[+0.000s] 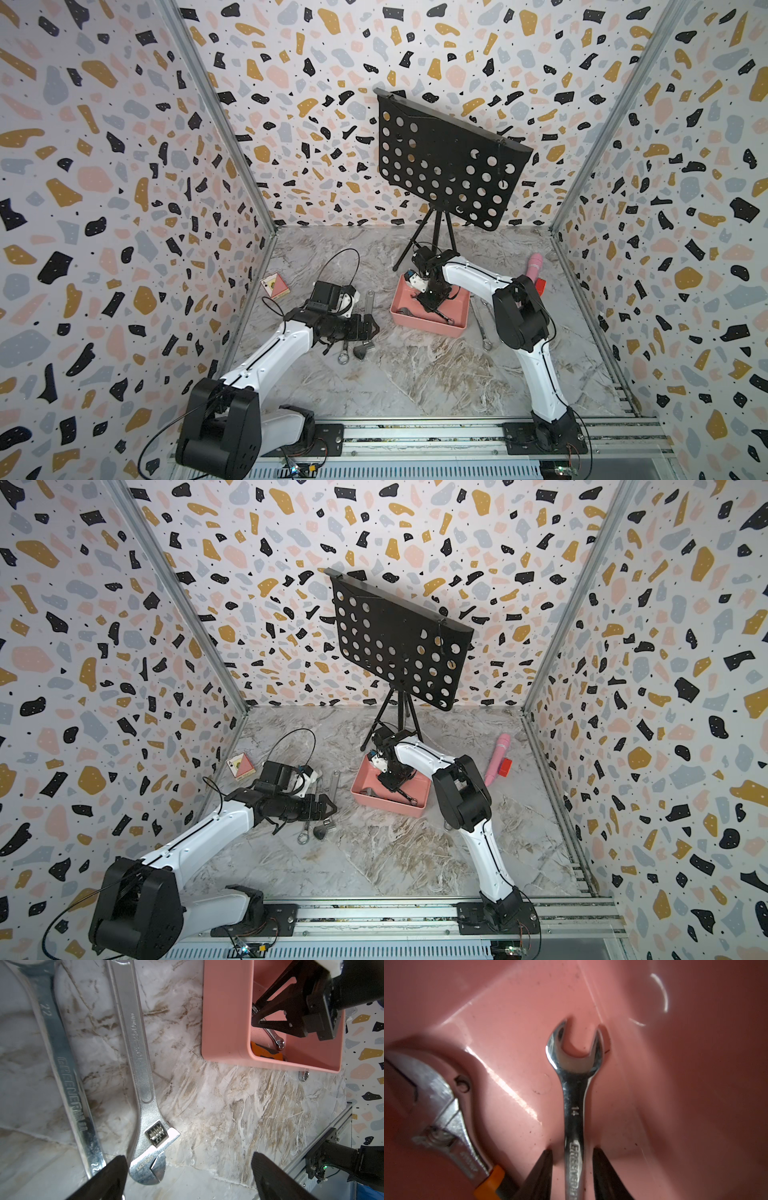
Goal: Take out the wrench from the storage box
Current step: Pick up the wrench from the storage box.
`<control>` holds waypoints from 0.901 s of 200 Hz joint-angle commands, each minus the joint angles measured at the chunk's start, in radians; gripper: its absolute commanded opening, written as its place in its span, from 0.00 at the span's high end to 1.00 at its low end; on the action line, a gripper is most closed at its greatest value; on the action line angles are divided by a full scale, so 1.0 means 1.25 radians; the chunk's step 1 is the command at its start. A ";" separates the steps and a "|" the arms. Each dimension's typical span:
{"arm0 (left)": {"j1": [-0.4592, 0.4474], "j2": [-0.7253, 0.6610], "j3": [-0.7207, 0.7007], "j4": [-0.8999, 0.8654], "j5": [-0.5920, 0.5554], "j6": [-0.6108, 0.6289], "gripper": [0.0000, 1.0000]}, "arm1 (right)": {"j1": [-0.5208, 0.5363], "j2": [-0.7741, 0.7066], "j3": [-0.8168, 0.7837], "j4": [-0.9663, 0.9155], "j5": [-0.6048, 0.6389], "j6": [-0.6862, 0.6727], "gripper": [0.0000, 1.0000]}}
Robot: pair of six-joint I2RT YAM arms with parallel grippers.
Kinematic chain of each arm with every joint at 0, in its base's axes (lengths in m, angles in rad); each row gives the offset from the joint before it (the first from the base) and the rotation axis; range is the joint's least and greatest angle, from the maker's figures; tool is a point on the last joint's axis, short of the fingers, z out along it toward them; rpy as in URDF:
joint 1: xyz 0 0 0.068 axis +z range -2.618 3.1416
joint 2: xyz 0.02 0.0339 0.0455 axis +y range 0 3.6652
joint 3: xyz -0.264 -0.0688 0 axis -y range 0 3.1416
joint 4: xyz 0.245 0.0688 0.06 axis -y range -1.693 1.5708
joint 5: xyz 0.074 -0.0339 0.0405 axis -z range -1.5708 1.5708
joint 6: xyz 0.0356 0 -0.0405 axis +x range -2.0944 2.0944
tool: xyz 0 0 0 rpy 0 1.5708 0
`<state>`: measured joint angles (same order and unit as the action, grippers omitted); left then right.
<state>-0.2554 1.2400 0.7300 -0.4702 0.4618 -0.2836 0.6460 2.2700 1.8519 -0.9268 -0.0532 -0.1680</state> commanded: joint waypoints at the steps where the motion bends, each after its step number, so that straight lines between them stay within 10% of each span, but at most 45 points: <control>1: 0.002 -0.007 -0.011 0.004 -0.002 0.004 0.04 | 0.003 0.055 -0.008 -0.050 -0.010 -0.002 0.65; 91: 0.002 -0.011 -0.012 0.004 -0.003 0.001 0.04 | 0.026 0.056 -0.031 -0.033 0.050 0.004 0.96; 180: 0.002 -0.019 -0.012 0.003 -0.004 0.001 0.04 | 0.026 -0.064 0.026 -0.045 0.070 -0.005 1.00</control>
<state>-0.2554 1.2400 0.7261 -0.4706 0.4618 -0.2836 0.6739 2.2635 1.8557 -0.9340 0.0048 -0.1650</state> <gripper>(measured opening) 0.964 0.147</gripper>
